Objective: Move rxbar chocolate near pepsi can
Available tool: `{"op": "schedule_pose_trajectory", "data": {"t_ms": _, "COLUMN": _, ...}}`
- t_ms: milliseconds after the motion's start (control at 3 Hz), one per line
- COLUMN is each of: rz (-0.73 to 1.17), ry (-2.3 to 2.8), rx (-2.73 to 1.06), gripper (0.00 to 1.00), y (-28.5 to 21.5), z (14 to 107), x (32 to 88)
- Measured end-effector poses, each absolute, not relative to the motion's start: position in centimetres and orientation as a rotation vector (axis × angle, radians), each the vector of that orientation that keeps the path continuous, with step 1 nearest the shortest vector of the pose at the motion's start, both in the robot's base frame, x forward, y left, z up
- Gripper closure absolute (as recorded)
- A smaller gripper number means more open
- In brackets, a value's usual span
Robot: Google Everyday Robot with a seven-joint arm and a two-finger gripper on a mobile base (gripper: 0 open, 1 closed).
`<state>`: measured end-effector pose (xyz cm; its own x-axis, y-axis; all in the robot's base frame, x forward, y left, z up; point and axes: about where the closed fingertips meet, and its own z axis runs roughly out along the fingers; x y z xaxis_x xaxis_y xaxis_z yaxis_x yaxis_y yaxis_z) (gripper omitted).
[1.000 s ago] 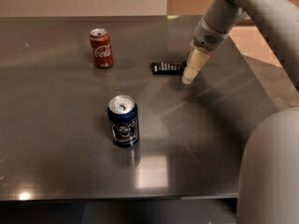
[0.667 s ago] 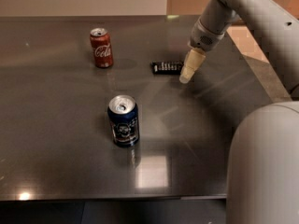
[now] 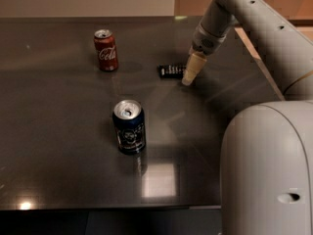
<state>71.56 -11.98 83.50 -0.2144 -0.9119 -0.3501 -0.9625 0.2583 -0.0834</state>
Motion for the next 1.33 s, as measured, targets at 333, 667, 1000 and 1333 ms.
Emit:
{"op": "schedule_pose_trajectory", "data": {"t_ms": 333, "rz": 0.224, "ry": 2.217, "rx": -1.725, "gripper": 0.41, "y": -11.79, "z": 82.99, "x": 72.11}}
{"op": "schedule_pose_trajectory", "data": {"t_ms": 667, "rz": 0.221, "ry": 2.218, "rx": -1.731, "gripper": 0.65, "y": -11.76, "z": 82.79, "x": 72.47}}
{"op": "schedule_pose_trajectory", "data": {"t_ms": 1000, "rz": 0.218, "ry": 2.219, "rx": -1.74, "gripper": 0.88, "y": -11.9, "z": 82.67, "x": 72.29}}
{"op": "schedule_pose_trajectory", "data": {"t_ms": 1333, "rz": 0.218, "ry": 2.219, "rx": -1.74, "gripper": 1.0, "y": -11.9, "z": 82.75, "x": 72.29}}
